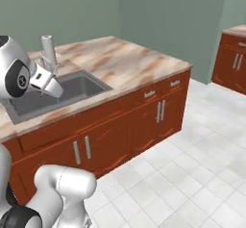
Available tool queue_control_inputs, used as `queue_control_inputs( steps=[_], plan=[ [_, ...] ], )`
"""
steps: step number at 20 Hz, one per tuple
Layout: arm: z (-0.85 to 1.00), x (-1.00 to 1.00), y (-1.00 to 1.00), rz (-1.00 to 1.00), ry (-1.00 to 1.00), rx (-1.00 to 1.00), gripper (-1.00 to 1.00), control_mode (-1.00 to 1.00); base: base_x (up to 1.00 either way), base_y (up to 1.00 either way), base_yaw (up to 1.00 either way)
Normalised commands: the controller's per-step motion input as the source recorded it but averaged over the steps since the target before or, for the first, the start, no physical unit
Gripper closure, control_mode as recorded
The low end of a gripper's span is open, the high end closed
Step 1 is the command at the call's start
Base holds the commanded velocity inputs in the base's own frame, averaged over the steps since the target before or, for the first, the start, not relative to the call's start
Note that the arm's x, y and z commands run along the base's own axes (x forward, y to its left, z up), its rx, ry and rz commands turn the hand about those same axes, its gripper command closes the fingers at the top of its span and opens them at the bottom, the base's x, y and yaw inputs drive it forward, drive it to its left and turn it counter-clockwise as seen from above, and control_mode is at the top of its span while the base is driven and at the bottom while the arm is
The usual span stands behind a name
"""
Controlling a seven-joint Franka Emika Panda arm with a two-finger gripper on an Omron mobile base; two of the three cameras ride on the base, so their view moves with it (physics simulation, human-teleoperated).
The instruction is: Take the fish out of the fridge, briefly rinse it in the sink, and place it on the tray next to the sink.
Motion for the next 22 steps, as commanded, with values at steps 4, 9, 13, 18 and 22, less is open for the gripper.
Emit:
queue_control_inputs(
  steps=[4, 9, 13, 18, 22],
  plan=[
    [0.00, 0.00, 0.00, 0.00, 0.00, 0.00, 1.00, 1.00, 1.00, -0.70, 0.38],
    [0.00, 0.00, 0.00, 0.00, 0.00, 0.00, 1.00, 1.00, 0.94, -0.46, 0.44],
    [0.00, 0.00, 0.00, 0.00, 0.00, 0.00, 1.00, 1.00, 0.62, -0.14, 0.69],
    [0.00, 0.00, 0.00, 0.00, 0.00, 0.00, 1.00, 1.00, 0.47, -0.12, 0.72],
    [0.00, 0.00, 0.00, 0.00, 0.00, 0.00, 1.00, 1.00, 0.08, -0.18, 0.55]
  ],
)
